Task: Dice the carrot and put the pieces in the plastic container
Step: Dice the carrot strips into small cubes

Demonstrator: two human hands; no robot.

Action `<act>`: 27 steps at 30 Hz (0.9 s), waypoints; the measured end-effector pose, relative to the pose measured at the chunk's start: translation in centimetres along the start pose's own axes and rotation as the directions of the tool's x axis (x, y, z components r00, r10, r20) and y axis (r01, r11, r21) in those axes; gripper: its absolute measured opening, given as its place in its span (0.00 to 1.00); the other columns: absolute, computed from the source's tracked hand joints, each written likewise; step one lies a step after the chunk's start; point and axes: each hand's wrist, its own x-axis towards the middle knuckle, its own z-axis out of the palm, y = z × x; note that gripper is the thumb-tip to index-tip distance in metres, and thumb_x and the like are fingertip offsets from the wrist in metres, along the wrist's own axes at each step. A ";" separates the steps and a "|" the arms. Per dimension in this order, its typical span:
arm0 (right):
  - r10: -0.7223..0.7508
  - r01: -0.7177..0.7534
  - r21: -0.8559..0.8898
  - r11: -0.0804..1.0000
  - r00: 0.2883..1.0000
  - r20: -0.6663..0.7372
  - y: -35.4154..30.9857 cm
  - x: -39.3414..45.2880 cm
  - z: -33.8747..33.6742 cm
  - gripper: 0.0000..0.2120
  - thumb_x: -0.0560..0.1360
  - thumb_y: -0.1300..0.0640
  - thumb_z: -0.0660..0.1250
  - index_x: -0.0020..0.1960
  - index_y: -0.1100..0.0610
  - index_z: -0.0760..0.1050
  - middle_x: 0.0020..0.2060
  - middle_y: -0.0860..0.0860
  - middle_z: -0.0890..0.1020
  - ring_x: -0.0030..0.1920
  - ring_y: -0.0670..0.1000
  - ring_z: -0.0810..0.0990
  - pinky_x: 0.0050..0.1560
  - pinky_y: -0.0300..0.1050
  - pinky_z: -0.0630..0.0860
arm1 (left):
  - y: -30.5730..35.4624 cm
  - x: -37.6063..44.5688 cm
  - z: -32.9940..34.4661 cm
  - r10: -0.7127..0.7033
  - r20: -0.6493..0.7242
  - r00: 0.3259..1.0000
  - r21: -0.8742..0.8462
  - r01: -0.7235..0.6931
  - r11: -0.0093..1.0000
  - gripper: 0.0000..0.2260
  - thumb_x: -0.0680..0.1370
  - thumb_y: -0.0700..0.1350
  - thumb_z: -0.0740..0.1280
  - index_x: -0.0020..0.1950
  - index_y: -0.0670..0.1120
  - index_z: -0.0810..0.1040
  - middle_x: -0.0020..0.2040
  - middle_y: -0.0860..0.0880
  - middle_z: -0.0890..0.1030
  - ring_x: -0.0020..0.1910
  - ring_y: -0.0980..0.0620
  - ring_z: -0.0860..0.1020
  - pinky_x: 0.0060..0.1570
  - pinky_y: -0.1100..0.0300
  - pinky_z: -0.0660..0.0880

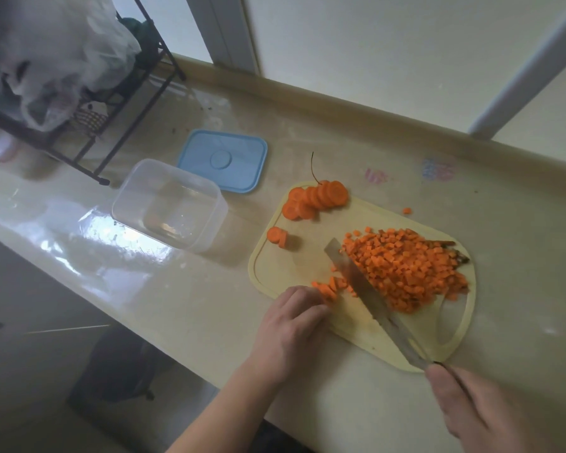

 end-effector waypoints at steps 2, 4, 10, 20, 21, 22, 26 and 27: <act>0.055 -0.055 0.028 0.998 0.998 0.016 1.1 0.0 -0.5 0.36 0.61 0.17 0.43 0.46 0.38 0.78 0.25 0.42 0.77 0.27 0.43 0.76 0.28 0.29 0.68 | 0.5 0.5 -0.1 -0.043 -0.067 0.997 -0.022 0.041 0.999 0.03 0.78 0.38 0.73 0.50 0.41 0.83 0.55 0.48 0.77 0.50 0.46 0.79 0.50 0.54 0.77; 0.075 -0.075 0.052 0.996 0.997 0.009 2.1 0.1 -0.7 0.42 0.58 0.15 0.42 0.47 0.41 0.79 0.25 0.48 0.77 0.25 0.46 0.75 0.26 0.31 0.67 | 1.3 1.2 -0.2 -0.117 -0.140 0.983 -0.029 0.115 0.993 0.06 0.76 0.42 0.74 0.51 0.41 0.83 0.55 0.49 0.75 0.51 0.47 0.79 0.52 0.57 0.77; 0.075 -0.074 0.057 0.996 0.997 -0.017 2.0 0.0 -1.0 0.42 0.58 0.15 0.41 0.41 0.44 0.77 0.21 0.50 0.74 0.24 0.47 0.75 0.26 0.33 0.67 | 2.4 4.5 0.4 -0.382 -0.055 0.923 0.093 0.386 0.918 0.17 0.73 0.53 0.69 0.58 0.47 0.79 0.52 0.52 0.81 0.55 0.47 0.76 0.58 0.51 0.74; 0.149 -0.163 0.117 0.980 0.981 0.123 4.1 -0.4 -0.6 0.47 0.60 0.16 0.46 0.49 0.55 0.78 0.26 0.54 0.74 0.24 0.46 0.71 0.28 0.42 0.69 | 2.7 6.2 0.5 -0.521 -0.064 0.851 -0.017 0.521 0.853 0.14 0.72 0.40 0.74 0.56 0.48 0.81 0.40 0.63 0.79 0.46 0.52 0.78 0.54 0.51 0.74; 0.158 -0.175 0.132 0.976 0.979 0.128 4.1 -0.5 -0.6 0.47 0.60 0.16 0.47 0.49 0.55 0.77 0.26 0.54 0.73 0.24 0.46 0.70 0.28 0.42 0.69 | 2.6 6.4 0.3 -0.531 -0.066 0.845 -0.066 0.527 0.847 0.14 0.72 0.40 0.74 0.56 0.48 0.81 0.40 0.65 0.78 0.45 0.53 0.79 0.53 0.49 0.75; 0.171 -0.189 0.145 0.971 0.977 0.124 4.1 -0.5 -0.6 0.47 0.60 0.16 0.48 0.47 0.56 0.77 0.25 0.54 0.73 0.23 0.46 0.70 0.27 0.41 0.67 | 2.5 6.5 0.0 -0.525 -0.066 0.849 -0.096 0.518 0.850 0.13 0.72 0.40 0.75 0.56 0.48 0.82 0.41 0.65 0.79 0.45 0.53 0.79 0.52 0.49 0.76; 0.201 -0.219 0.140 0.966 0.971 0.131 3.8 -0.6 -1.1 0.48 0.59 0.15 0.47 0.45 0.57 0.77 0.26 0.55 0.74 0.23 0.45 0.71 0.26 0.37 0.66 | 0.5 6.7 -1.1 -0.217 0.001 0.976 0.121 0.215 0.969 0.08 0.71 0.42 0.75 0.50 0.49 0.85 0.41 0.54 0.84 0.45 0.51 0.79 0.49 0.51 0.73; 0.202 -0.218 0.135 0.966 0.971 0.126 3.9 -0.6 -1.1 0.48 0.59 0.15 0.47 0.46 0.57 0.77 0.26 0.56 0.74 0.23 0.45 0.70 0.26 0.38 0.67 | 0.0 6.7 -1.3 -0.133 0.050 0.990 0.163 0.123 0.979 0.09 0.71 0.41 0.75 0.50 0.49 0.85 0.40 0.54 0.83 0.45 0.51 0.79 0.47 0.51 0.72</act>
